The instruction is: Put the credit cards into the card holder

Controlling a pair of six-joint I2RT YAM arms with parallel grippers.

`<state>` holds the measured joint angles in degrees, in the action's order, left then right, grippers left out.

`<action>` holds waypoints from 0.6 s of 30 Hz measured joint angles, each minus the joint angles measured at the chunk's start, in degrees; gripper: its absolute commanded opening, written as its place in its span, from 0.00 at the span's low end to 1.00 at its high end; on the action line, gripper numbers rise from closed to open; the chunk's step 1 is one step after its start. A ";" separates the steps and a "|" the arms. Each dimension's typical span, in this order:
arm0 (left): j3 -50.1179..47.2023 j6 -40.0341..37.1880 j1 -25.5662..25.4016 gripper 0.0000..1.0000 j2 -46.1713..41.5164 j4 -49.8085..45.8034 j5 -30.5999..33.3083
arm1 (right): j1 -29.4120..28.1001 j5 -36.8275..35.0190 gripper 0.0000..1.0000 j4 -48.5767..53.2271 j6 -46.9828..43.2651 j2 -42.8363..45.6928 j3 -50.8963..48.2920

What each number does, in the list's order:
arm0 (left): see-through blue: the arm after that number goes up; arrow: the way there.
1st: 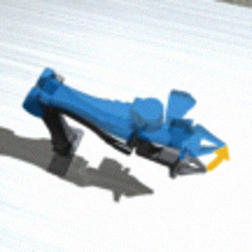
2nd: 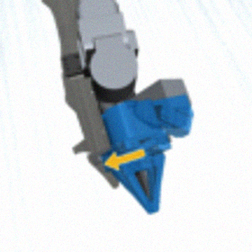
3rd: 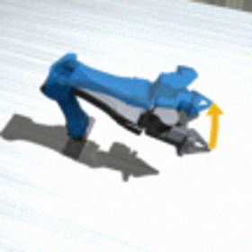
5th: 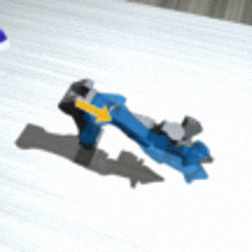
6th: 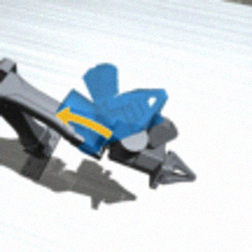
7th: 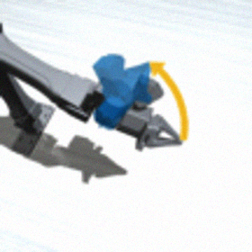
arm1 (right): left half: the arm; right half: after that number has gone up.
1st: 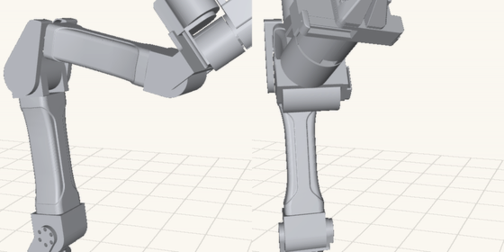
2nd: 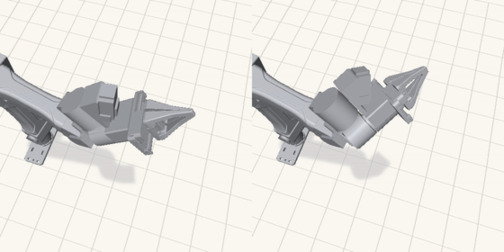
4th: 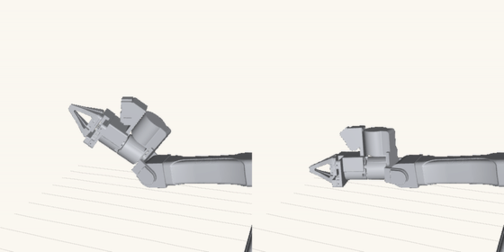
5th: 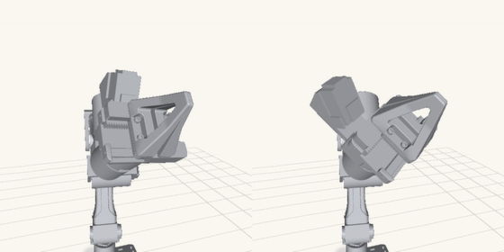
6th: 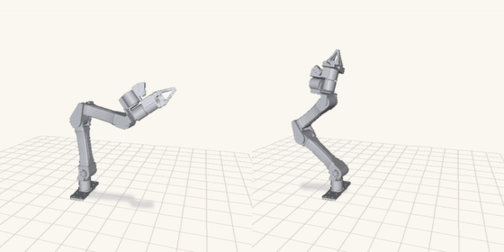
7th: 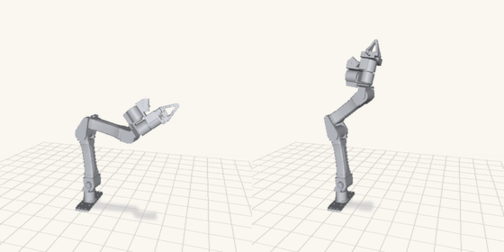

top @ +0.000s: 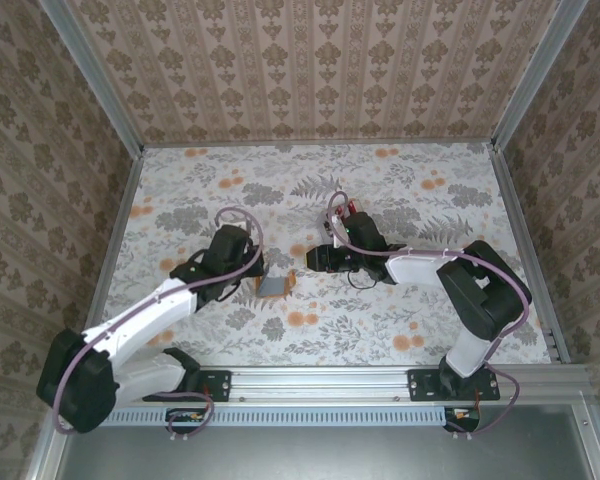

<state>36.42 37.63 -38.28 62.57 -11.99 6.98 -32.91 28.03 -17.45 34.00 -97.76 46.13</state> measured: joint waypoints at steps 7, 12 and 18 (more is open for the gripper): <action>-8.09 2.80 -5.25 0.00 -2.67 10.08 9.70 | -1.70 0.13 0.44 3.98 -0.33 1.18 3.93; -10.21 5.49 -5.25 0.00 -2.73 13.86 13.07 | -3.89 1.53 0.44 4.00 1.25 1.16 5.95; -15.58 10.78 -5.14 0.00 -6.34 16.98 14.51 | -6.27 3.80 0.42 4.02 4.50 -3.02 8.24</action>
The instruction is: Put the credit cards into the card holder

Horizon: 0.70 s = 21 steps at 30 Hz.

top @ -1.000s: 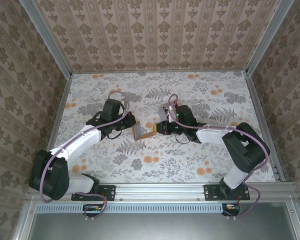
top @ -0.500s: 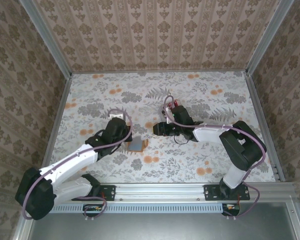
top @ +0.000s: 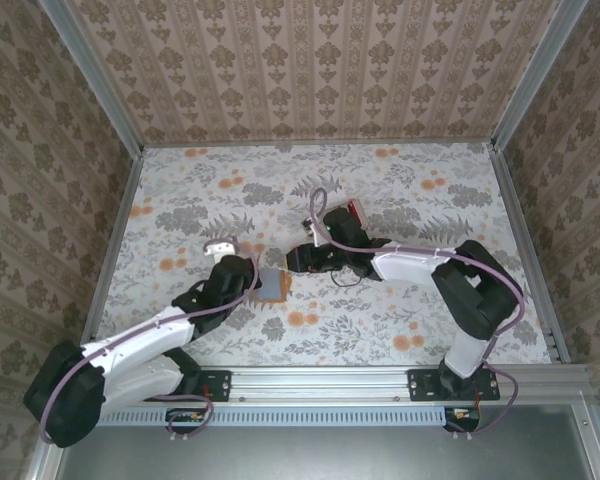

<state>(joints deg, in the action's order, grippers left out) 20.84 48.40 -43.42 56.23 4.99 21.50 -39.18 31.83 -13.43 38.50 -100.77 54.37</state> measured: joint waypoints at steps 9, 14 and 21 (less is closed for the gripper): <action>-4.90 5.29 0.35 0.00 -7.13 -3.48 2.36 | -6.32 -0.33 0.38 6.56 -0.81 -7.89 10.25; -6.40 7.37 0.44 0.02 -9.77 -9.07 3.50 | -6.47 -0.55 0.37 10.38 -1.62 -11.41 13.66; -7.50 8.11 2.69 0.06 -5.44 -13.60 3.50 | -6.73 -1.49 0.37 17.35 -4.37 -16.22 16.63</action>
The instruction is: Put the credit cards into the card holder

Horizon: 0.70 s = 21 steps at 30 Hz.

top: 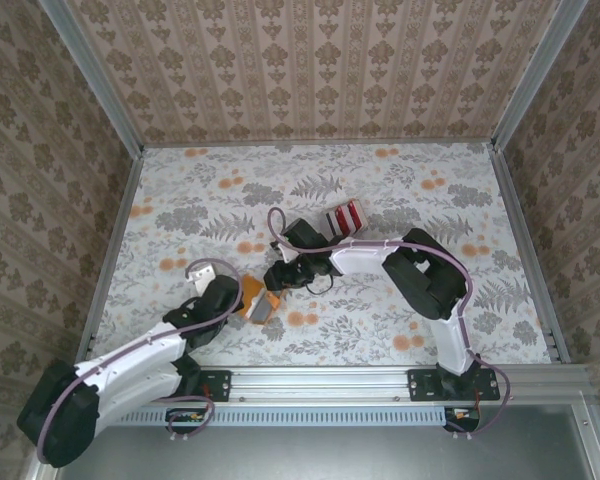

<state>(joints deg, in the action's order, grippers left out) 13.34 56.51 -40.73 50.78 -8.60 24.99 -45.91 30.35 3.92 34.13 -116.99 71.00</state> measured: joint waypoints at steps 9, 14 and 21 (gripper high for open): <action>2.78 -1.22 0.11 0.00 4.63 -0.07 -0.50 | 1.75 -2.62 0.48 3.69 -1.79 4.15 -1.99; 4.31 -1.22 0.24 0.00 0.50 -0.57 0.85 | 4.96 -5.60 0.61 3.08 1.75 14.03 -7.54; 4.39 -1.18 0.22 0.00 -2.21 -1.46 2.27 | 3.28 -4.59 0.65 -4.63 10.10 19.67 -13.92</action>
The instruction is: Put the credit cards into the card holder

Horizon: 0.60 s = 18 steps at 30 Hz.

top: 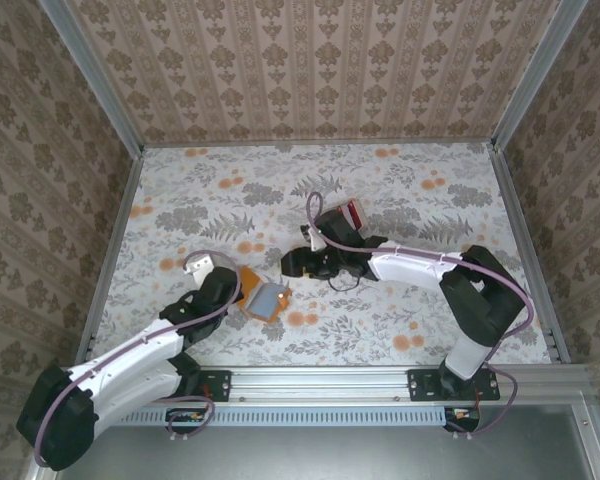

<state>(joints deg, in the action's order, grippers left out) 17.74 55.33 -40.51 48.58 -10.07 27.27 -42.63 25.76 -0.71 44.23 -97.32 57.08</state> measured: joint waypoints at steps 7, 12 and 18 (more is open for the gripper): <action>0.04 0.55 0.00 0.00 1.55 -0.07 0.02 | -2.34 0.37 0.65 -5.14 9.27 -0.61 -7.19; 0.04 1.18 0.00 0.00 1.62 0.00 0.00 | -2.97 0.39 0.65 -5.60 12.02 -1.44 -8.33; 0.04 1.92 -0.13 0.00 2.75 1.33 0.00 | -3.74 2.99 0.64 -9.44 14.25 -6.45 -6.54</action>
<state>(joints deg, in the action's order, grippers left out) 17.78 57.25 -40.64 51.33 -8.73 27.27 -46.37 28.75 -10.15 58.48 -103.77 50.54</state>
